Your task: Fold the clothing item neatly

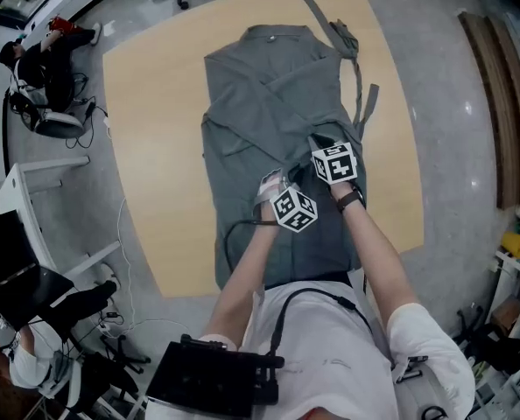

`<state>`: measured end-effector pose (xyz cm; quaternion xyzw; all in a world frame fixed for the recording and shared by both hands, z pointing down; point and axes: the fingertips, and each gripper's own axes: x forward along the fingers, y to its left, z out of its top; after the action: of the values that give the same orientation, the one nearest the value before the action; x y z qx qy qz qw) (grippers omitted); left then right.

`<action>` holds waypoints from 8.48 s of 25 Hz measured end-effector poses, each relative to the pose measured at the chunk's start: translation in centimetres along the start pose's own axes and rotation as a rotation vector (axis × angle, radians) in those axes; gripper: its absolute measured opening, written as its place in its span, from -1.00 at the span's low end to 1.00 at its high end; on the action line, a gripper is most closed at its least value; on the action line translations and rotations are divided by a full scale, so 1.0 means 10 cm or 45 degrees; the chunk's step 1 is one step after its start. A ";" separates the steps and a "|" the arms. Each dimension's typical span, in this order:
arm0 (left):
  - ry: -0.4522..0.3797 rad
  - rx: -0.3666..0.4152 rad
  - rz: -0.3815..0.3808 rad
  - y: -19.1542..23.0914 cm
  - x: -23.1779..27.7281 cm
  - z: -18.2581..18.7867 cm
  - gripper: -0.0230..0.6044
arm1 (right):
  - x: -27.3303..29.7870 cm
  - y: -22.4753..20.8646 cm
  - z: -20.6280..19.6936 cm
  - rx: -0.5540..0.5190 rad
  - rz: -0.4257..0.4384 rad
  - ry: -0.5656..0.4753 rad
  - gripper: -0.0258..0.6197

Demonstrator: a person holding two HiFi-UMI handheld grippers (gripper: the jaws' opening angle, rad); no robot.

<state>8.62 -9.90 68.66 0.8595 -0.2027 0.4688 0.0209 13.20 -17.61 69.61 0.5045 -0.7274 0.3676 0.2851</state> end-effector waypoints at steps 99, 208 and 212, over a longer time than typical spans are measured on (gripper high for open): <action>-0.411 -1.114 -0.006 0.31 -1.77 -0.76 -0.74 | -0.11 1.02 -0.40 -0.312 0.140 -0.100 -0.77; -0.420 -1.156 -0.260 -2.67 -2.87 -2.11 -0.85 | -2.73 2.42 -3.46 0.327 0.517 -0.460 -0.83; -0.478 -1.167 -0.239 -2.70 -3.10 -1.95 -0.85 | -3.03 2.42 -3.26 0.298 0.501 -0.524 -0.83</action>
<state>-11.85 29.46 58.46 0.8459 -0.3099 0.1650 0.4015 1.71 30.44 58.31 0.4472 -0.8064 0.3870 -0.0049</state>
